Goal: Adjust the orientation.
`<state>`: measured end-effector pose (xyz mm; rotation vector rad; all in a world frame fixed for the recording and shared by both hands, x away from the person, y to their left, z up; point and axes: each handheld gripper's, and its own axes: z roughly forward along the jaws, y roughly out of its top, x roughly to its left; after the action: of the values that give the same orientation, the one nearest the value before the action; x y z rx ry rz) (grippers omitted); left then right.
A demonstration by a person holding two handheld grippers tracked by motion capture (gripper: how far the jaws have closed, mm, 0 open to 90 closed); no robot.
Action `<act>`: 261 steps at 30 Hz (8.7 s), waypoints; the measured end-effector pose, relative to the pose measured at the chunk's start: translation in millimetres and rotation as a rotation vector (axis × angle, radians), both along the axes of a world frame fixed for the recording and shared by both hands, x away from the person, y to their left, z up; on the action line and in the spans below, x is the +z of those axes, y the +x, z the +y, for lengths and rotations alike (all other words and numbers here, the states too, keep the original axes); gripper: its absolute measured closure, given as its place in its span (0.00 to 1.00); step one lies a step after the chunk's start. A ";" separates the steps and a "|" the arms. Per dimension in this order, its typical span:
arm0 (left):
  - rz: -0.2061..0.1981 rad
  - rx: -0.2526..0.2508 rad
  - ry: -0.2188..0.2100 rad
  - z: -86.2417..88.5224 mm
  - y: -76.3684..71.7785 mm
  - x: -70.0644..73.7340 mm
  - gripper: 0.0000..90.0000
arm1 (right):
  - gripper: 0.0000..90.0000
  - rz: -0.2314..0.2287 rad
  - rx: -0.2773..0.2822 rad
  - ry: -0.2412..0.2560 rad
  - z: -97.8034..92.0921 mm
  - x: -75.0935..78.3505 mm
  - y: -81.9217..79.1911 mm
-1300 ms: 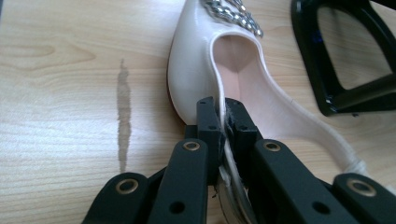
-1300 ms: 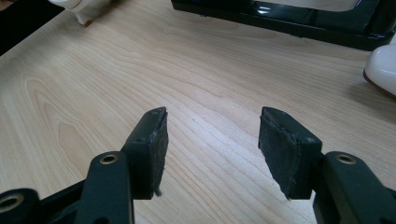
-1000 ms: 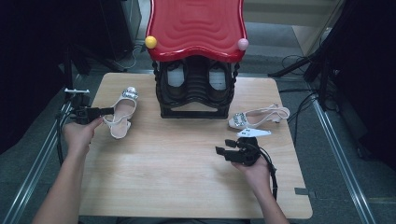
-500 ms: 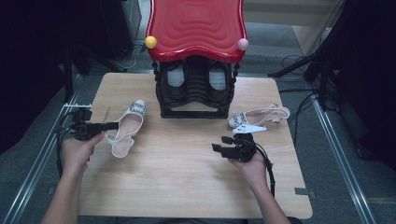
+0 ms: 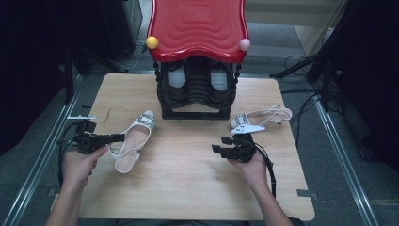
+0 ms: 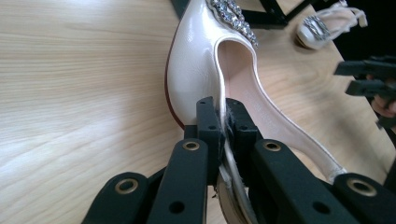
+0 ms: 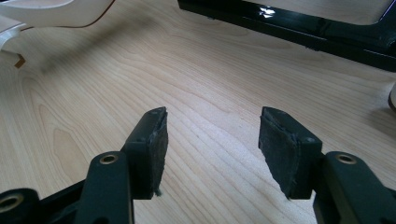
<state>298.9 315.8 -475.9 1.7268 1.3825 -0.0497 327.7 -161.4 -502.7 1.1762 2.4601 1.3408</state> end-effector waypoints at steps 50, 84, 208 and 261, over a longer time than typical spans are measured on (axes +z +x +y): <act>0.028 -0.373 0.094 -154.1 50.5 -31.4 0.91 | 0.48 -0.004 -0.107 -0.041 -23.4 -9.9 -38.0; -0.037 -0.363 0.159 -108.2 10.4 -7.8 0.94 | 0.55 -0.013 0.013 -0.050 20.9 -15.2 -22.9; -0.060 -0.272 0.175 -80.6 -4.0 -34.6 0.48 | 1.00 0.074 -0.342 0.026 -81.5 -29.4 69.1; -0.048 -0.271 0.183 -78.5 -9.0 -36.7 0.47 | 1.00 0.026 -0.521 -0.022 -164.3 18.4 83.0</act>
<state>289.9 237.4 -512.6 2.0464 1.1393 -0.0325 410.7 -325.7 -484.3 1.6795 1.9660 1.1415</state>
